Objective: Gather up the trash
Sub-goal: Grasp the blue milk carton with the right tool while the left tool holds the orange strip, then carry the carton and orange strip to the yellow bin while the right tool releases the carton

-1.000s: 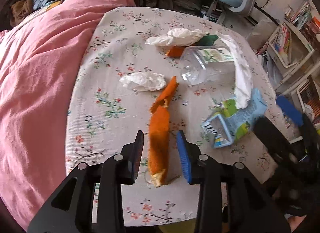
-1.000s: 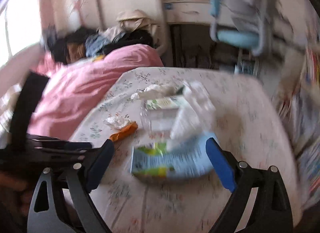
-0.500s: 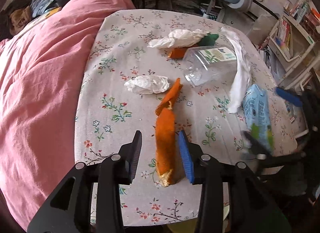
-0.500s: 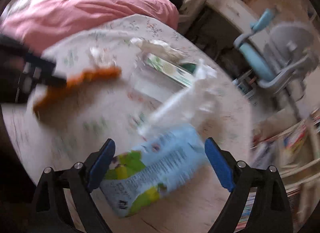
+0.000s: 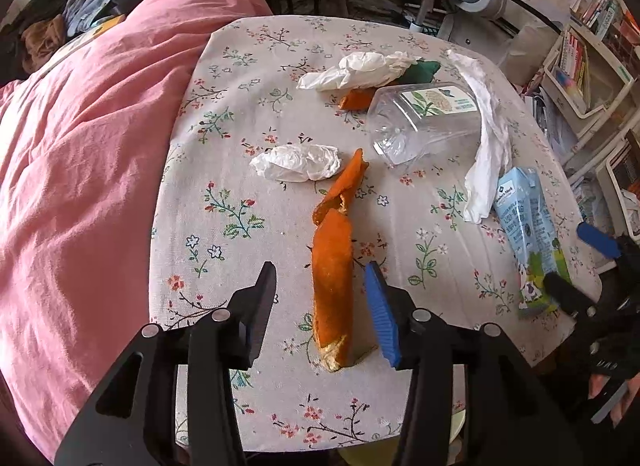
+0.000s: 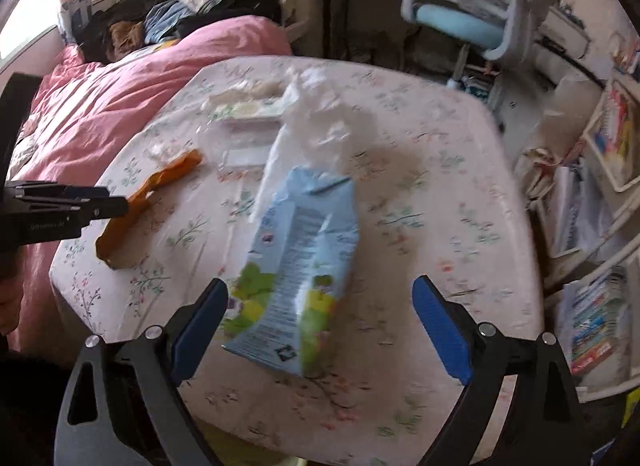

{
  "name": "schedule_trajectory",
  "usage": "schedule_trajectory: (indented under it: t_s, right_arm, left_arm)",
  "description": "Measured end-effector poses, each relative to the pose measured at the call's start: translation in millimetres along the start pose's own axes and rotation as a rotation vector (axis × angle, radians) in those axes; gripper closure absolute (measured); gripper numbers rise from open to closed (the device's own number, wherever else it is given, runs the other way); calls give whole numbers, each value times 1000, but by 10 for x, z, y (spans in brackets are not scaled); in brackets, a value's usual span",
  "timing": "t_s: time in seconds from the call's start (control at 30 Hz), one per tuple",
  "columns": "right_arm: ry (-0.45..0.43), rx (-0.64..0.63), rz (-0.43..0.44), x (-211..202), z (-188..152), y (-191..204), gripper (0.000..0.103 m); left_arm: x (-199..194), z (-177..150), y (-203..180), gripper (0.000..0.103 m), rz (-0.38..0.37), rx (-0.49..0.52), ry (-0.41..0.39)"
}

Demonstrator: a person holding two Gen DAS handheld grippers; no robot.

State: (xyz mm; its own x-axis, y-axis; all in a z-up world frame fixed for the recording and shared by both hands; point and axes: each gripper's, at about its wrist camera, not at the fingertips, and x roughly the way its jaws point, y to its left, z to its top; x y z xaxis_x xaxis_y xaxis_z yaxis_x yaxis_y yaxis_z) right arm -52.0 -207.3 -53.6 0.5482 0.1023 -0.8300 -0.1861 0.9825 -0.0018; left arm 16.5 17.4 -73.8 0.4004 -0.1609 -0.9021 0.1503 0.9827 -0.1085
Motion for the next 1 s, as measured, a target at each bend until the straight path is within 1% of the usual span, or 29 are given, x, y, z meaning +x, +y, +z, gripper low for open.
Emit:
schedule_trajectory:
  t_s: [0.13,0.3,0.37,0.43,0.47,0.5,0.53,0.57,0.63,0.7,0.73,0.8,0.87,0.97,1.0]
  right_arm:
    - [4,3,28,140,78,142,14]
    - [45,9,26,268,82,176,15]
    - [53,12,35,286,81,143,26]
    - [72,22,43,333,84,102,34]
    - [77,33,56,342,79,66,34]
    - [77,43,71,339,78,39,35]
    - [78,53,86,334,75,13,36]
    - [79,69,106,326,67,-19,38]
    - [81,112,146,319,49,-85,39]
    - [84,181,205,309,26,-182,40]
    - [82,233,247,298,8,-257,41]
    - [70,301,304,275,-12,-351,41]
    - [46,345,340,229,-15,-408,41]
    - [-5,361,365,122,-4,-415,41]
    - [-12,365,372,104,-3,-422,41]
  left_arm:
    - [44,34,-26,56,9,4,2]
    - [138,63,-74,56,29,28,20]
    - [171,78,-84,56,33,33,26]
    - [200,85,-100,56,33,43,30]
    - [212,86,-106,56,33,46,31]
    - [225,85,-112,60,33,49,35]
    - [233,84,-119,74,26,52,35]
    - [236,81,-125,81,20,53,37]
    - [200,81,-131,86,15,50,19]
    - [127,92,-137,87,6,45,-12]
    - [82,99,-127,87,-4,35,-28]
    - [-14,118,-95,88,-29,11,-61]
    - [-113,131,-59,88,-53,-12,-98]
    - [-253,152,-8,88,-88,-46,-155]
    - [-270,155,8,88,-94,-52,-162]
